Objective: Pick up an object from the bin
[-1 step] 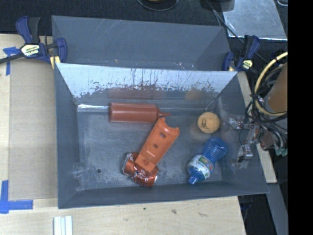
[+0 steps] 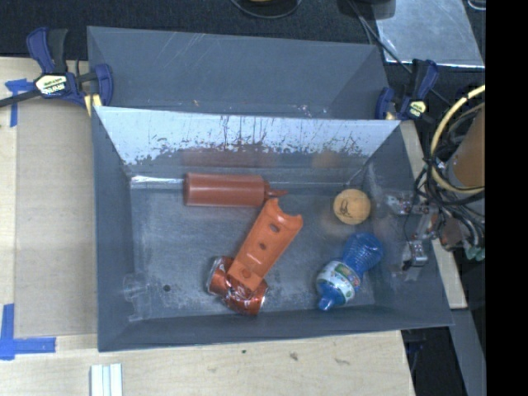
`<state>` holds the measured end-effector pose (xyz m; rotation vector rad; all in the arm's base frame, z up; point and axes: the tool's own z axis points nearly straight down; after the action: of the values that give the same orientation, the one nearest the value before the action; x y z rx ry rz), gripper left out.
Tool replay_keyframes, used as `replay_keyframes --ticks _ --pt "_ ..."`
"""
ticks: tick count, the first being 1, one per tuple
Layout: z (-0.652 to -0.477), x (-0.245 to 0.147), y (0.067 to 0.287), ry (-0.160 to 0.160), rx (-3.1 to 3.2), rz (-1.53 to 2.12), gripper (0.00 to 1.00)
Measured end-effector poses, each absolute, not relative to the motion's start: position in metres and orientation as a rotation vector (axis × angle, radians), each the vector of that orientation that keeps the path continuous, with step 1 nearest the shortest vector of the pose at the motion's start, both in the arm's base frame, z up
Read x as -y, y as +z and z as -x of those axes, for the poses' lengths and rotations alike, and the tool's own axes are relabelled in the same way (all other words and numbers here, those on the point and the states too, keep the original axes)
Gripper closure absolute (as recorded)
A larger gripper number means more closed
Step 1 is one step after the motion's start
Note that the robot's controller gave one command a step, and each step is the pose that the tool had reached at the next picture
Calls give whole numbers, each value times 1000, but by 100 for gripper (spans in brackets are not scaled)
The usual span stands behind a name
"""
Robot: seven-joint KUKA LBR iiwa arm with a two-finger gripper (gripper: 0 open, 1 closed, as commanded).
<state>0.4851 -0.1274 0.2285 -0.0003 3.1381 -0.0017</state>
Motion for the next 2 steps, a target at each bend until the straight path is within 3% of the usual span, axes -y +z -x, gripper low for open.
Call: replay_keyframes --ticks 1,2 --pt "-522 134 141 -1 -3110 432 0" --pt "-534 139 143 -4 -3037 785 0"
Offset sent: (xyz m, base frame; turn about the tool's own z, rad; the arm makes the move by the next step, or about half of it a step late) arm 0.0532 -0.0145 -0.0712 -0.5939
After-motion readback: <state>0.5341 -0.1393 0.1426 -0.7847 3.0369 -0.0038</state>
